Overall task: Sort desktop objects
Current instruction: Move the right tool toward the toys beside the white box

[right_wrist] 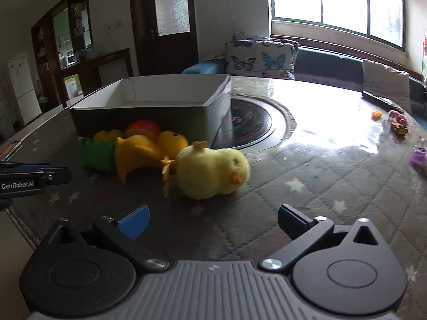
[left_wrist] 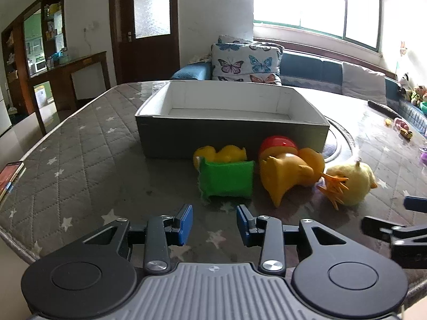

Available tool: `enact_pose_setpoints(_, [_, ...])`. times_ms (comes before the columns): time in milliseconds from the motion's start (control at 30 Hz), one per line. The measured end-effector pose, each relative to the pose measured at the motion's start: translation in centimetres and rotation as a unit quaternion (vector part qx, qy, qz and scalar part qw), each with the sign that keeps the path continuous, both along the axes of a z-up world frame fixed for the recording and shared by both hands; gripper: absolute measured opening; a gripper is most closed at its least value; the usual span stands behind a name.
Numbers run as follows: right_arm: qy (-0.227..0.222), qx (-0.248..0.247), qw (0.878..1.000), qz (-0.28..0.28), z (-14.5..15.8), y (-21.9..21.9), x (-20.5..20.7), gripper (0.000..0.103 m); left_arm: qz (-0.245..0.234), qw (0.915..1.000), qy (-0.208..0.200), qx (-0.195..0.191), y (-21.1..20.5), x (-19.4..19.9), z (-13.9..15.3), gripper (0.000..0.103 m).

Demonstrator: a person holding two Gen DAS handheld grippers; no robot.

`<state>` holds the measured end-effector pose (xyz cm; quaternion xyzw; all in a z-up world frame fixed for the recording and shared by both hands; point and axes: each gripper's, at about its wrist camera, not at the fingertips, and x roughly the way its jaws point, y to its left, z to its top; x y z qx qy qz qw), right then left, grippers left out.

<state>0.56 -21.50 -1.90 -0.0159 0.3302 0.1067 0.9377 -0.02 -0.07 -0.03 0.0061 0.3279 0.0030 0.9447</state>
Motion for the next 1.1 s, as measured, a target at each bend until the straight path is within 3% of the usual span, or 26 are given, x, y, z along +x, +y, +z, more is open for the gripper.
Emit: enact_pose_setpoints(1100, [0.027,0.014,0.999,0.032,-1.1,2.1,-1.8,0.103,-0.033,0.9982,0.05,0.001,-2.1,-1.0,-1.1,0.039])
